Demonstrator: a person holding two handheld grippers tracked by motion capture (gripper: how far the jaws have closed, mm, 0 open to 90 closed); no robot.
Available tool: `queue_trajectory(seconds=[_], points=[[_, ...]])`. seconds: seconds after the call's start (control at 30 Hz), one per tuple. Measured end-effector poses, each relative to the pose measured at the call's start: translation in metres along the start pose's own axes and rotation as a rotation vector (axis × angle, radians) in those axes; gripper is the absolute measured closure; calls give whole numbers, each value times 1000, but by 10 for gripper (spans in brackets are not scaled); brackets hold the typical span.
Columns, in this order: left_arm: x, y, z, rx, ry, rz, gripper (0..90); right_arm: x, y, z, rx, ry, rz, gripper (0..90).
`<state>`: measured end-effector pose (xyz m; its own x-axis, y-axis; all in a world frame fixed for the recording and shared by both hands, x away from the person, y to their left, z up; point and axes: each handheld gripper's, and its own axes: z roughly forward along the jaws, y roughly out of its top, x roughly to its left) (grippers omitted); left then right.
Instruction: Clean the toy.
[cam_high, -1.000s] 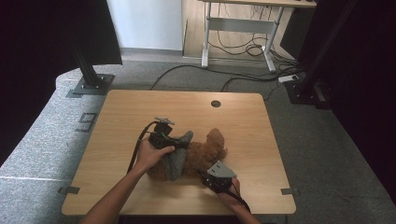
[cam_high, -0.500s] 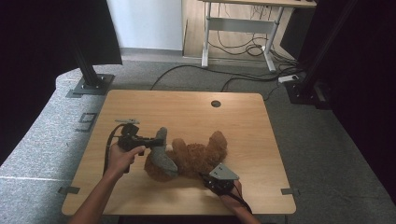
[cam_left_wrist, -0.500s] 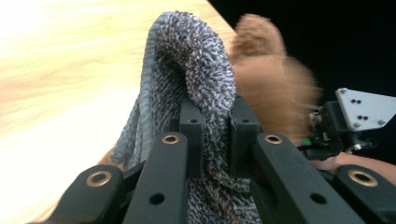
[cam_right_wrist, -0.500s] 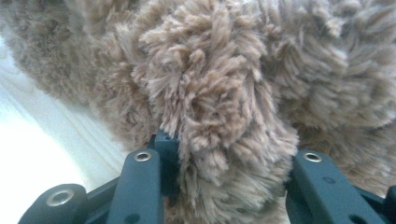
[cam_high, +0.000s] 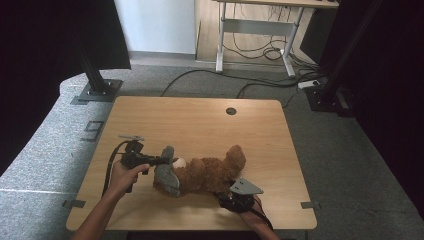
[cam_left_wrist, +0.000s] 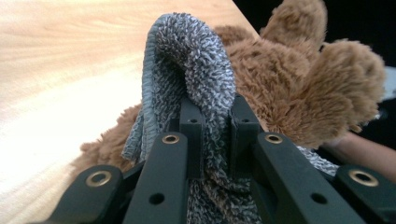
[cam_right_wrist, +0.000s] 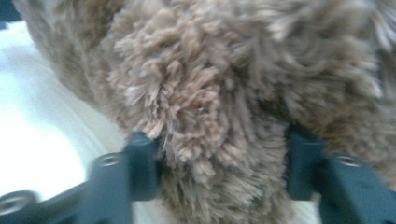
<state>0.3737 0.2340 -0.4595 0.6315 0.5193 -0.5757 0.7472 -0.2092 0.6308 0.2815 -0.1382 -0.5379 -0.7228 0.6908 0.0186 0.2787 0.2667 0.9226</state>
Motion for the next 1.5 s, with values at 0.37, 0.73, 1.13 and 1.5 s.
queue_trajectory(seconds=[0.37, 0.73, 1.13, 1.5], points=[[-2, -11, -1, 1, -35, 4, 792, -14, 8, -23, -54, 105, 149, 276], [1, -30, -2, -17, -99, -31, 796, 2, -3, -11, 68, 73, 61, 521], [-1, -20, -18, -72, -58, -7, 796, 4, -5, -8, 59, 27, -17, 656], [8, -42, -43, 18, 1, -22, 795, 4, -4, -7, 54, 20, -33, 654]])
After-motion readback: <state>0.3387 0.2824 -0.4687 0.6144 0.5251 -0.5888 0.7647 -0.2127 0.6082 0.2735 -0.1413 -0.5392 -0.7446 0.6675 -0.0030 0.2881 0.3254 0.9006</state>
